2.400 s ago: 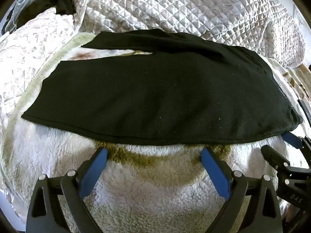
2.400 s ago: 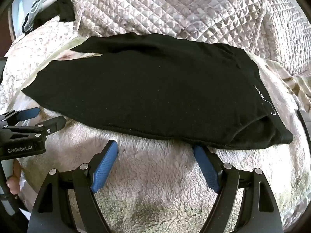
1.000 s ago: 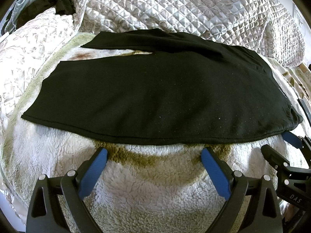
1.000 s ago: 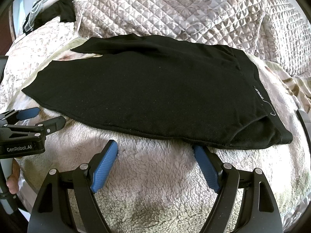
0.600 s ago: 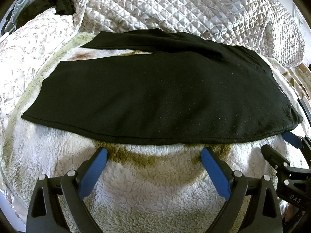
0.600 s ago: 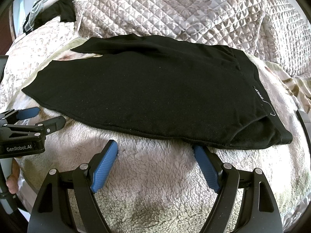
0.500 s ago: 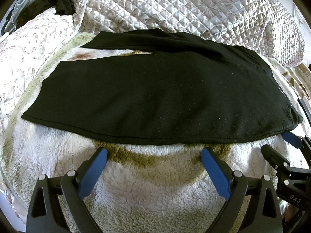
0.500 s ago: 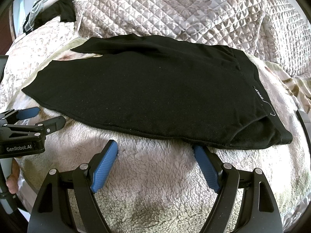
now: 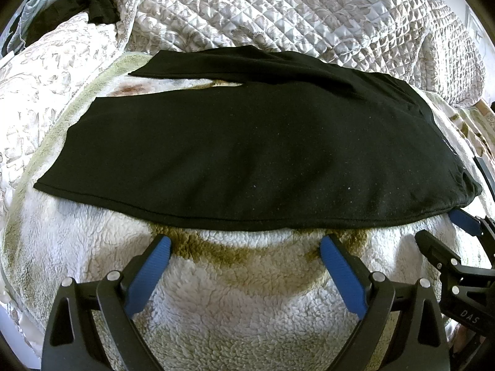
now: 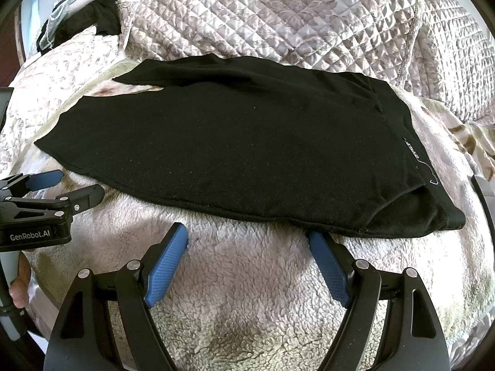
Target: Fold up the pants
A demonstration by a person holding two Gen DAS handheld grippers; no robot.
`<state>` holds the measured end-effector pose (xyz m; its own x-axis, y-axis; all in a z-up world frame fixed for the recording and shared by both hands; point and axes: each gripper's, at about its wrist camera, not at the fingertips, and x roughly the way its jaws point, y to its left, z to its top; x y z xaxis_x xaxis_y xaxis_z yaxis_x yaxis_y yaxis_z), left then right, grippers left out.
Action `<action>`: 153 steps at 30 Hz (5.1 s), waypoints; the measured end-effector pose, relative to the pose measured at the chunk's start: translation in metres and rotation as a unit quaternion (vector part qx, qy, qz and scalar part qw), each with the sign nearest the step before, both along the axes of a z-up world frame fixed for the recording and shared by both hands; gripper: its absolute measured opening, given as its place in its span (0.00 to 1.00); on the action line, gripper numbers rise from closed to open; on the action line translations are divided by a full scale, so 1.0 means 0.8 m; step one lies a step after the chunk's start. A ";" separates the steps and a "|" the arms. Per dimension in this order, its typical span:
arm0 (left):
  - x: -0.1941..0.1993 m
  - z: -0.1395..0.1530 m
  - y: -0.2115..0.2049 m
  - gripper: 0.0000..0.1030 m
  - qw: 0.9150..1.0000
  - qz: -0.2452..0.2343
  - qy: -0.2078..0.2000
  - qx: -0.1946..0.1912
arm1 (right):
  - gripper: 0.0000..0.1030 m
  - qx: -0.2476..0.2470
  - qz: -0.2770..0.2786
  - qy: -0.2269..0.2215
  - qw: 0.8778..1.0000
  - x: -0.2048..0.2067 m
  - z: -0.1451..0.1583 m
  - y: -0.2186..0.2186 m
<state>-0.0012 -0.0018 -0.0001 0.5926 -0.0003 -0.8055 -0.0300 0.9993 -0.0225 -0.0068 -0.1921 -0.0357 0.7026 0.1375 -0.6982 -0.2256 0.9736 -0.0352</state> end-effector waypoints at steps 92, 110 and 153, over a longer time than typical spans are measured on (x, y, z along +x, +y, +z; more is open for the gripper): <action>-0.005 0.004 0.006 0.96 1.000 -0.007 -0.018 -0.016 | 0.78 0.025 0.024 0.011 0.999 0.001 0.010 -0.010; -0.030 0.022 0.107 0.70 0.980 0.099 -0.071 -0.157 | 0.66 0.131 -0.090 0.013 0.987 0.002 0.028 -0.106; -0.072 0.034 0.171 0.04 0.968 0.174 -0.071 -0.167 | 0.01 0.353 -0.217 0.032 0.910 -0.044 0.015 -0.260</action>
<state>-0.0591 0.1353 0.0272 0.7082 -0.0272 -0.7055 -0.3363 0.8656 -0.3710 -0.0421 -0.3997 -0.0235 0.7590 0.2876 -0.5842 0.2048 0.7462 0.6334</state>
